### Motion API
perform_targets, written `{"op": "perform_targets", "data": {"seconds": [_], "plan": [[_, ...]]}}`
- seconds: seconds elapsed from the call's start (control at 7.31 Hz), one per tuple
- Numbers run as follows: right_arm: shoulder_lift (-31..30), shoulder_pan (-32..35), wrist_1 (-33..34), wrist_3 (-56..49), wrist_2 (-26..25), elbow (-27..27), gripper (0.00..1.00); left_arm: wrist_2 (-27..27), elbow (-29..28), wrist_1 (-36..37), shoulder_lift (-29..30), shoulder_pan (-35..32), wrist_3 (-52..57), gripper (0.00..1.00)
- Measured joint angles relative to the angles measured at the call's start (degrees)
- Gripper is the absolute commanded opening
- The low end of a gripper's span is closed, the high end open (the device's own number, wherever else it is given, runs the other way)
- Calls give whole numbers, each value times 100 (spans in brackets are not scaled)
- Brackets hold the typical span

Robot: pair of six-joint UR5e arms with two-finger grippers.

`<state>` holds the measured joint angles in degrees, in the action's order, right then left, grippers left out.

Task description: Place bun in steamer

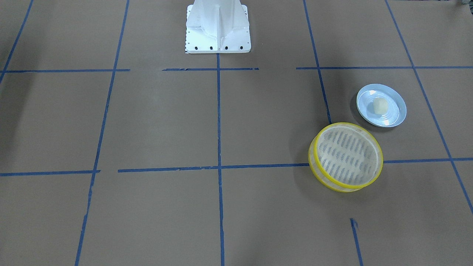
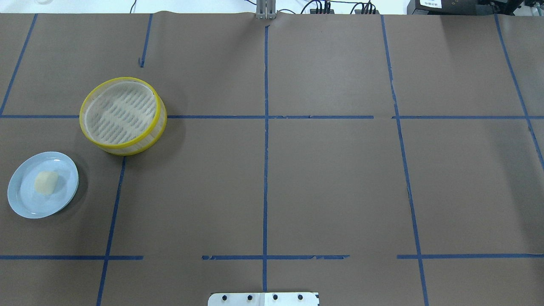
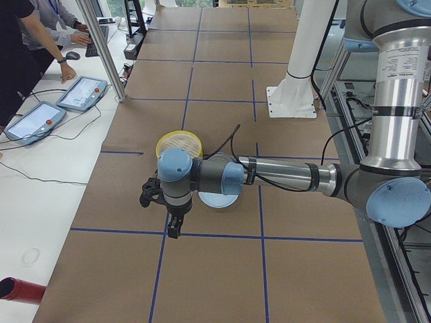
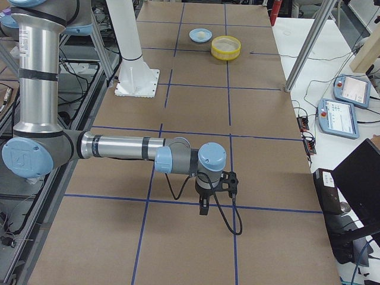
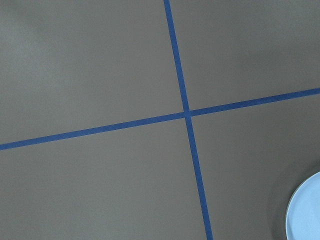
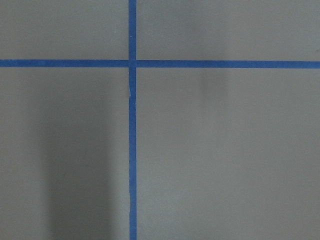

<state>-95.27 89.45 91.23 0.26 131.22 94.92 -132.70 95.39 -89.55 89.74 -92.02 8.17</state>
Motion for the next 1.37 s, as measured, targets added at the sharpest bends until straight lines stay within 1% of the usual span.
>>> {"op": "perform_targets", "data": {"seconds": [0.55, 0.82, 0.96, 1.09, 1.23, 1.37], "plan": [[0, -4, 0, 0, 0, 0, 100, -5, 19, -38, 5, 13, 10, 100], [1, -6, 0, 0, 0, 0, 100, -8, 139, -44, 29, 77, -112, 100], [3, -5, 0, 0, 0, 0, 100, -10, 311, -54, 48, 294, -558, 100], [2, -2, 0, 0, 0, 0, 100, -3, 604, -164, 85, 817, -1494, 100], [1, -2, 0, 0, 0, 0, 100, 15, 860, -425, 138, 1429, -2509, 100], [1, -2, 0, 0, 0, 0, 100, 28, 990, -705, 171, 1830, -3176, 100]]}}
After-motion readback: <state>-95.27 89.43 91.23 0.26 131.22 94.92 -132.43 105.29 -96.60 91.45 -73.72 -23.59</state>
